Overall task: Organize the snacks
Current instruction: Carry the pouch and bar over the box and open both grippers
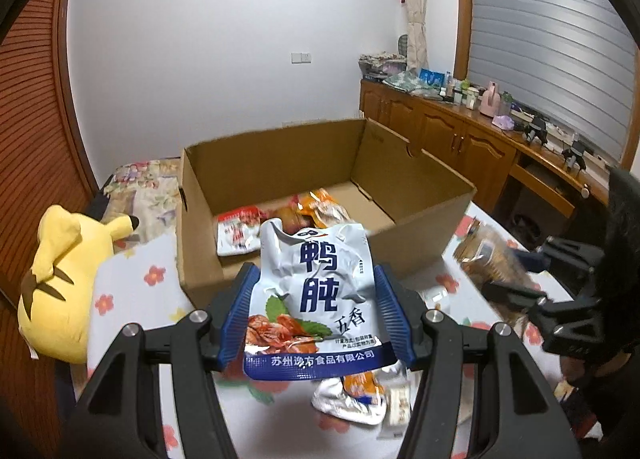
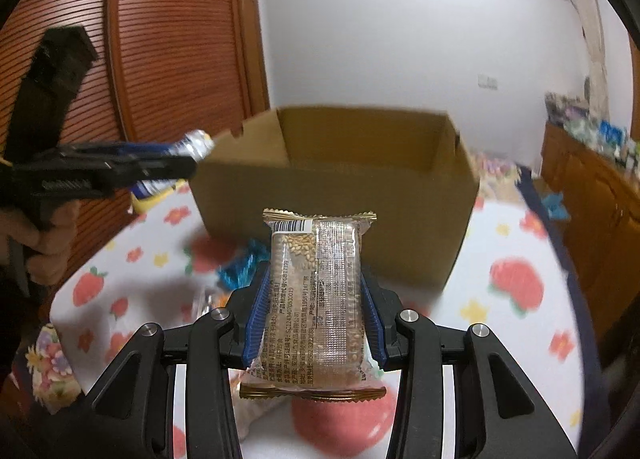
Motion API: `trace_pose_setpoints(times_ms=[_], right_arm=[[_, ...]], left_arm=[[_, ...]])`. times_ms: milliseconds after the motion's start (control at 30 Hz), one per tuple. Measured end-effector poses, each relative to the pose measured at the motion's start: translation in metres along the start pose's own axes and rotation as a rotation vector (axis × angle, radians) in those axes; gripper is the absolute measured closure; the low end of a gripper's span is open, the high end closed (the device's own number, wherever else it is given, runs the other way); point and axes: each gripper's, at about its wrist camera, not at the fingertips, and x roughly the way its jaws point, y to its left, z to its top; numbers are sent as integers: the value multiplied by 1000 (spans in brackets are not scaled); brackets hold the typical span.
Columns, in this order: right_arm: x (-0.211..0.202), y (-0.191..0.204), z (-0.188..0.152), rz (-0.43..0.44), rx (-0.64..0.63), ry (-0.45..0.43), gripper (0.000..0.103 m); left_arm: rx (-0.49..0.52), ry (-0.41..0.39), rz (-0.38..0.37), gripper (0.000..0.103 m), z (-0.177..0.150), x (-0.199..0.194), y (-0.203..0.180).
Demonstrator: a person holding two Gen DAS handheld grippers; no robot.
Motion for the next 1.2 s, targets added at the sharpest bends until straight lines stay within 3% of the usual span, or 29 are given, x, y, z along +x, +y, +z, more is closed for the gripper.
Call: trace_pose_setpoints(times_ms=[233, 567, 900, 1200], right_arm=[[5, -9, 48, -9, -65, -41, 61], [38, -37, 85, -17, -58, -8, 61], [71, -51, 97, -39, -38, 62, 61], [86, -57, 93, -57, -25, 98, 52]], left_arm=[[-5, -15, 20, 44, 24, 15, 12], [-4, 18, 42, 44, 45, 53, 27], [-17, 29, 52, 44, 47, 72, 30], [-20, 56, 55, 44, 50, 86, 36]])
